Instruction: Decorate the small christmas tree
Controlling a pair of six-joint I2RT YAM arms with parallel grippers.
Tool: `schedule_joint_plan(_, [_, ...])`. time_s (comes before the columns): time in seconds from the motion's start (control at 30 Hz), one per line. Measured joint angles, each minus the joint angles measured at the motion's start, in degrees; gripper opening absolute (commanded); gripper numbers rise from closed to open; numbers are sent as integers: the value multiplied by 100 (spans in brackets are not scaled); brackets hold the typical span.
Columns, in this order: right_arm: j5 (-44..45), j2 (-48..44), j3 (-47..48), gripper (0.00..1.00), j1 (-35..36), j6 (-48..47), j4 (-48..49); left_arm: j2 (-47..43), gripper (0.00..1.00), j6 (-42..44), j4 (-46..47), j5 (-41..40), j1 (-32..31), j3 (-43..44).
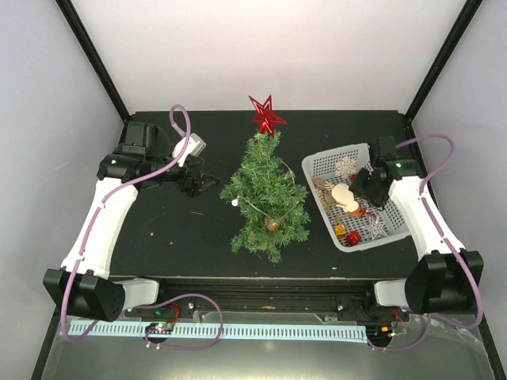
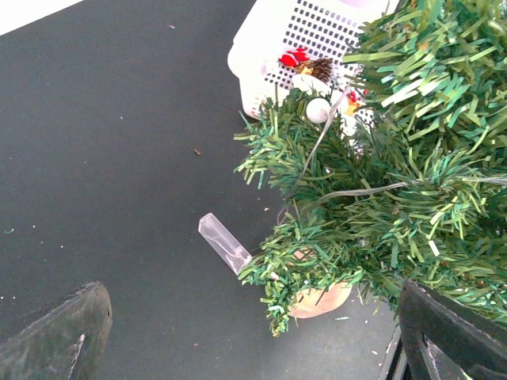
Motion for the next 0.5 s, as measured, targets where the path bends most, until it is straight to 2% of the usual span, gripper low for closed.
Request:
schedule_joint_plan(0.23, [-492, 79, -1139, 33, -1104, 796, 551, 50, 99, -11, 22, -57, 57, -48])
schedule_joint_plan(0.5, [-680, 581, -1569, 36, -1572, 1438, 1239, 52, 99, -55, 31, -57, 109, -201])
